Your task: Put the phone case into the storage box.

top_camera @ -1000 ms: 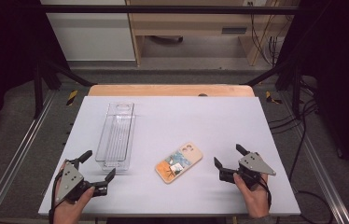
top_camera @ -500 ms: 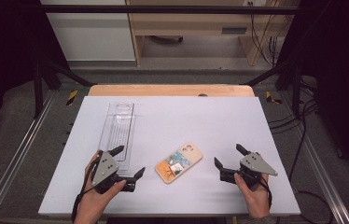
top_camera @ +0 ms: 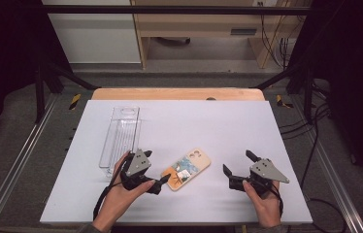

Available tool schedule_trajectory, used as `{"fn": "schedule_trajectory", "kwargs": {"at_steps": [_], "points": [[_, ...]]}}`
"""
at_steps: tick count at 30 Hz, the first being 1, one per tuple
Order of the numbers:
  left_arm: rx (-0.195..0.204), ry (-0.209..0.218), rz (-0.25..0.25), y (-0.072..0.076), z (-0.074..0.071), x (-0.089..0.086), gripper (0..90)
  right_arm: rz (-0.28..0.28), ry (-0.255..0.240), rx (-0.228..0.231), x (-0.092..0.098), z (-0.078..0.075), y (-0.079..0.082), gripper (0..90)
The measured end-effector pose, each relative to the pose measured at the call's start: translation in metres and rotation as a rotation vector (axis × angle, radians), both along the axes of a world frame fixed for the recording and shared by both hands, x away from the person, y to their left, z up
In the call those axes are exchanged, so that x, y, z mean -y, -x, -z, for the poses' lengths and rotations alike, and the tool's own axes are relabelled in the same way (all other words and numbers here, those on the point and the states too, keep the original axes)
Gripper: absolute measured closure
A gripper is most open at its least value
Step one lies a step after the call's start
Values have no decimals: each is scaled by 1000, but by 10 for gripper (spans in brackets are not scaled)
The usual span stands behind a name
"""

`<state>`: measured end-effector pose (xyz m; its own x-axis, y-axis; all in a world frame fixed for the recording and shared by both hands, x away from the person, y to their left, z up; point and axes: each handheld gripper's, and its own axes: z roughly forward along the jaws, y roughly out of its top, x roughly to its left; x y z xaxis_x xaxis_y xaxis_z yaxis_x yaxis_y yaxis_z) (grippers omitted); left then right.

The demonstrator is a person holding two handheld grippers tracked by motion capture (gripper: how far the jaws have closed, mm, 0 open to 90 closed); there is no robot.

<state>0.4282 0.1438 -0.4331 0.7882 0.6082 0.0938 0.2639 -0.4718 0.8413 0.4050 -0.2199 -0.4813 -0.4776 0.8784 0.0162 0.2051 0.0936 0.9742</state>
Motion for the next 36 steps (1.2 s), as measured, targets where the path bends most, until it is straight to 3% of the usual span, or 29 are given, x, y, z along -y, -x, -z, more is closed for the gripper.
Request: {"fn": "schedule_trajectory", "kwargs": {"at_steps": [8,12,15,21,36], "points": [[-76,-25,20,-12,7,11,27,1,-7,-6,1,1,0,48],[-93,-42,26,-17,11,15,30,-3,-2,-9,0,2,0,47],[-132,-42,32,-20,14,18,30,-7,-4,-11,-1,2,0,48],[-183,-78,48,-26,21,25,33,-11,-8,-15,-2,2,0,48],[-260,-141,76,-36,39,44,38,-17,-14,-35,-2,5,-1,48]]}}
